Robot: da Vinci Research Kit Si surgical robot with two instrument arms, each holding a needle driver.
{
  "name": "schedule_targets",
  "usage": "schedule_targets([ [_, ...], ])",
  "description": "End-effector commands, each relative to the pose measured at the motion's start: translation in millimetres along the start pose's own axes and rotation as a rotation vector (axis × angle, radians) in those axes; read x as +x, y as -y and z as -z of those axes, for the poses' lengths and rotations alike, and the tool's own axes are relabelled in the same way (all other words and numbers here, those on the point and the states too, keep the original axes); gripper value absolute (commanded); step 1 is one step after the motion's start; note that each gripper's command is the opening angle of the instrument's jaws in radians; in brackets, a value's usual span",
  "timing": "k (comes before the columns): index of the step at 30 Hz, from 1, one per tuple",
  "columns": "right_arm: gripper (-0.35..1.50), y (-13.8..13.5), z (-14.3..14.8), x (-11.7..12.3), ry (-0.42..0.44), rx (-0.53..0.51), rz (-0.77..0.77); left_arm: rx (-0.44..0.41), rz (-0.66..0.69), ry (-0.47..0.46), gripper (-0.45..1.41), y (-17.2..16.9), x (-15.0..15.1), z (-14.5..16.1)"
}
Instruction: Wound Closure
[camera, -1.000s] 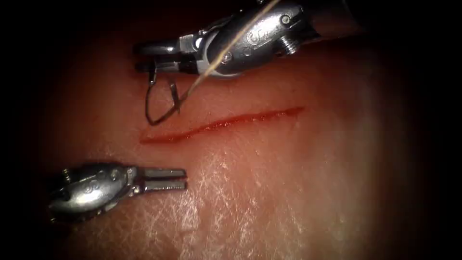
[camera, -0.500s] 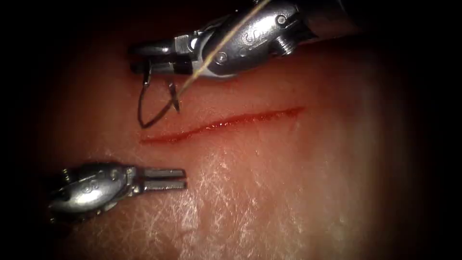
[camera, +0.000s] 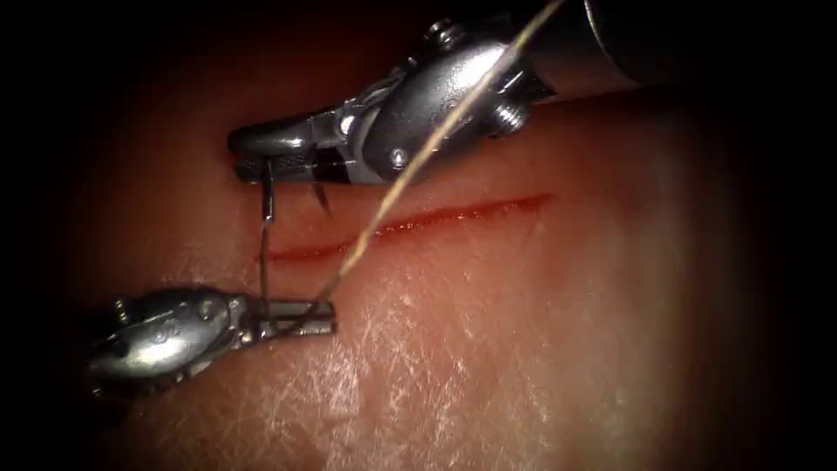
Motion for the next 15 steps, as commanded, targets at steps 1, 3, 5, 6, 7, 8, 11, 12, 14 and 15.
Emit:
schedule_targets([
  [1, -0.35, -0.7, -0.5, -0.2, 0.003, -0.014, -0.003, -0.003, 0.0, -0.001, 0.0, -0.1, -0.6, -0.8],
  [3, -0.35, -1.4, -0.3, -0.1, 0.002, -0.029, -0.003, -0.003, 0.0, -0.001, 0.0, -0.1, -0.6, -0.8],
  [5, -0.35, -2.1, -0.1, 0.1, 0.002, -0.048, -0.008, -0.002, 0.0, -0.001, 0.0, -0.1, -0.6, -0.8],
  [6, -0.35, -2.2, -0.1, 0.1, 0.002, -0.048, -0.009, -0.002, 0.006, -0.001, 0.0, -0.1, -0.6, -0.9],
  [7, -0.35, -2.2, -0.1, 0.1, 0.005, -0.049, -0.009, -0.002, 0.005, -0.001, 0.0, -0.1, -0.7, -0.9],
  [8, -0.35, -2.2, -0.2, 0.0, 0.005, -0.052, -0.009, -0.002, 0.005, -0.001, 0.0, -0.1, -0.7, -0.9],
  [11, -0.35, -2.3, -0.5, -0.1, 0.007, -0.056, -0.008, -0.002, 0.005, -0.001, 0.0, -0.2, -0.7, -0.8],
  [12, -0.35, -2.3, -0.6, -0.1, 0.007, -0.059, -0.008, -0.002, 0.005, -0.001, 0.0, -0.2, -0.7, -0.8],
  [14, -0.35, -2.4, -0.8, -0.2, 0.009, -0.06, -0.008, -0.002, 0.005, -0.001, 0.0, -0.2, -0.7, -0.9],
  [15, -0.35, -2.4, -0.9, -0.2, 0.009, -0.06, -0.008, -0.002, 0.005, -0.001, 0.0, -0.2, -0.7, -0.9],
])
